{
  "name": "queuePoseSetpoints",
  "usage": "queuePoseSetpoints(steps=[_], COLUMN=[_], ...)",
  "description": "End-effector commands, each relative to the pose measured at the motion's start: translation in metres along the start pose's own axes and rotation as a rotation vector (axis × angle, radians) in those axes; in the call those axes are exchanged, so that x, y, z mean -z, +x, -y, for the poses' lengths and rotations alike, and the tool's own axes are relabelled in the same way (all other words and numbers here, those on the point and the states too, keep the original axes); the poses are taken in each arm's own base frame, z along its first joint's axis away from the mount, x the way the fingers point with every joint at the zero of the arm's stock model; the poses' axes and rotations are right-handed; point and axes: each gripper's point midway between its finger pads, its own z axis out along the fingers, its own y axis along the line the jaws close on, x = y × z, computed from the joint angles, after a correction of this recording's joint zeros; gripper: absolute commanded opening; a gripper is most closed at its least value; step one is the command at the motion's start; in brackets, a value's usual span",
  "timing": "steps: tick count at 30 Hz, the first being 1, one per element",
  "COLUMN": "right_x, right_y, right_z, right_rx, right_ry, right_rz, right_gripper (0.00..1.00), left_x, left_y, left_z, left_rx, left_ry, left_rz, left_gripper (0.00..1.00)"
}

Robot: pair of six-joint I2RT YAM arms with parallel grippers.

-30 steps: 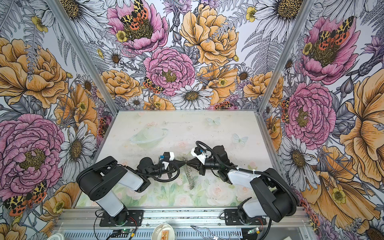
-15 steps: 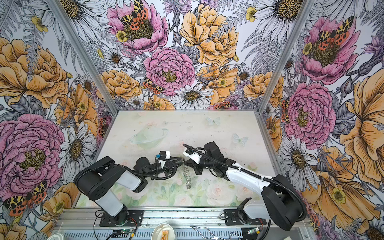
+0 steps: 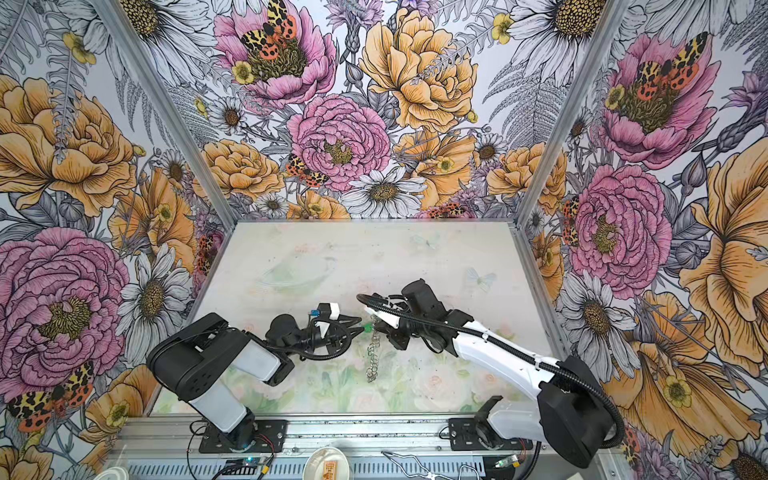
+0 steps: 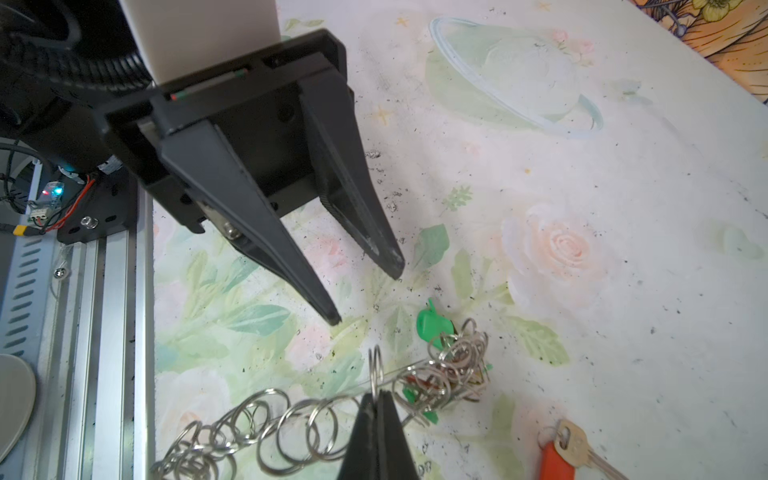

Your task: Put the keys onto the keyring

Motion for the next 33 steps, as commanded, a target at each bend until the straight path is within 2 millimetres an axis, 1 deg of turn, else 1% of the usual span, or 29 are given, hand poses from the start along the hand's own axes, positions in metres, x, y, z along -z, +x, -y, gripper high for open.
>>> queuePoseSetpoints(steps=[1,7,12,19,21,33], right_x=[0.004,0.0,0.001,0.001,0.0,-0.002], right_y=[-0.022,-0.022,-0.023,-0.024,-0.025,-0.024], right_z=[-0.001,-0.009,-0.009,-0.01,-0.01,-0.007], right_rx=[0.056,0.072,0.081,0.084,0.084,0.078], right_ry=[-0.004,-0.046,-0.046,-0.054,-0.054,-0.039], right_rz=[0.043,0.045,0.049,0.053,0.055,0.045], right_gripper=[0.0,0.0,0.0,0.0,0.0,0.0], left_x=[-0.006,-0.013,-0.016,-0.015,-0.016,-0.018], left_y=[-0.003,-0.006,-0.002,0.005,0.005,0.006], left_z=[0.009,0.013,0.015,0.018,0.018,0.018], left_rx=[-0.028,-0.033,-0.025,-0.012,-0.009,-0.006], left_ry=[0.05,0.081,0.094,0.107,0.111,0.108], left_rz=[0.002,0.01,0.0,-0.017,-0.017,-0.019], left_gripper=[0.33,0.33,0.31,0.25,0.2,0.04])
